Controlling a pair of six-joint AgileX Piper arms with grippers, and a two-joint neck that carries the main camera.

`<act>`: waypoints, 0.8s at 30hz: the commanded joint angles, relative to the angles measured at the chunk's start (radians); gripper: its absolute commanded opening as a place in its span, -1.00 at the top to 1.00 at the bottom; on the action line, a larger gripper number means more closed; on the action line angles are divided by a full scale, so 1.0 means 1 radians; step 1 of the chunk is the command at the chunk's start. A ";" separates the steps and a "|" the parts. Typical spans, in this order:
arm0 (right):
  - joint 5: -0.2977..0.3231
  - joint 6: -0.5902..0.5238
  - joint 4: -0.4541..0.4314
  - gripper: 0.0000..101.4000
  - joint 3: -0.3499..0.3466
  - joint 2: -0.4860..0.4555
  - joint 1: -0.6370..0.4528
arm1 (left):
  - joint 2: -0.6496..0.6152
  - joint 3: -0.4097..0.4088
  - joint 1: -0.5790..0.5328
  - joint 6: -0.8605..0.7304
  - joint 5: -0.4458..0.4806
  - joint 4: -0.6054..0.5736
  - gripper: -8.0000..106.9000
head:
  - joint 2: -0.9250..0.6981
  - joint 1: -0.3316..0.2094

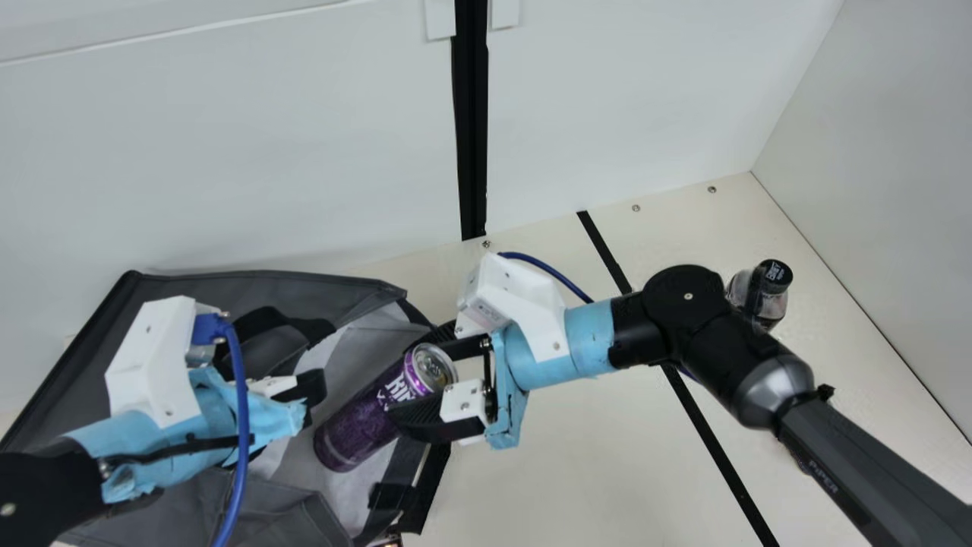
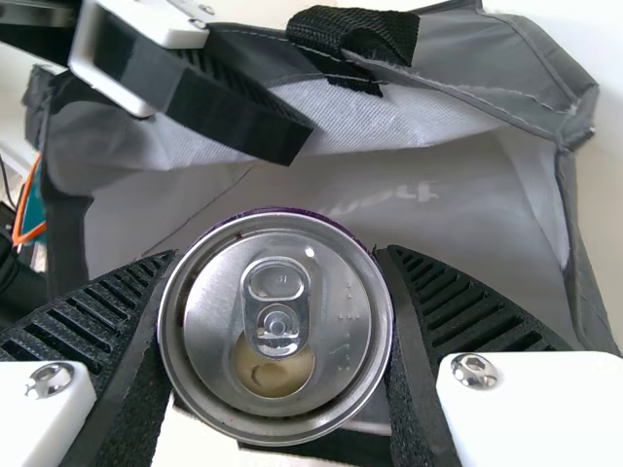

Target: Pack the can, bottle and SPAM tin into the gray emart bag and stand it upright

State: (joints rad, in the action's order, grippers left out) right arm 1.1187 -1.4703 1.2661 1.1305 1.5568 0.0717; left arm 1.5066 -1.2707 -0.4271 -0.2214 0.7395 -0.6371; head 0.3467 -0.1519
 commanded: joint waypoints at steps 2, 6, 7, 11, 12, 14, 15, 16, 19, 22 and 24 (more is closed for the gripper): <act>-0.018 -0.009 0.006 1.00 0.001 0.014 0.018 | 0.000 0.000 0.000 0.000 0.000 0.000 1.00 | 0.002 -0.023; -0.043 -0.020 0.021 1.00 0.007 0.039 0.045 | 0.000 0.000 0.000 0.000 0.000 0.000 1.00 | 0.002 -0.023; -0.049 -0.023 0.025 1.00 0.008 0.046 0.052 | 0.000 0.000 0.000 0.000 0.000 0.000 1.00 | 0.002 -0.023; -0.071 -0.033 0.038 1.00 0.021 0.082 0.079 | 0.000 0.000 0.000 0.000 0.000 0.000 1.00 | 0.002 -0.023; -0.076 -0.034 0.041 1.00 0.025 0.093 0.086 | 0.000 0.000 0.000 0.000 0.000 0.000 1.00 | 0.002 -0.023; -0.086 -0.036 0.046 1.00 0.036 0.114 0.099 | 0.000 0.000 0.000 0.000 0.000 0.000 1.00 | 0.002 -0.023; -0.090 -0.037 0.049 1.00 0.042 0.125 0.106 | 0.000 0.000 0.000 0.000 0.000 0.000 1.00 | 0.002 -0.023; -0.094 -0.037 0.051 1.00 0.050 0.136 0.113 | 0.000 0.000 0.000 0.000 0.000 0.000 1.00 | 0.002 -0.023; -0.105 -0.035 0.057 1.00 0.073 0.171 0.132 | 0.000 0.000 0.000 0.000 0.000 0.000 1.00 | 0.002 -0.023; -0.114 -0.033 0.060 1.00 0.098 0.205 0.151 | 0.000 0.000 0.000 0.000 0.000 0.000 1.00 | 0.002 -0.023; -0.119 -0.030 0.060 1.00 0.116 0.226 0.162 | 0.000 0.000 0.000 0.000 0.000 0.000 1.00 | 0.002 -0.023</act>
State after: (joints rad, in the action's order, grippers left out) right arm 0.9984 -1.5034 1.3277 1.2362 1.7716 0.2290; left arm 1.5066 -1.2707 -0.4271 -0.2214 0.7395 -0.6371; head 0.3467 -0.1519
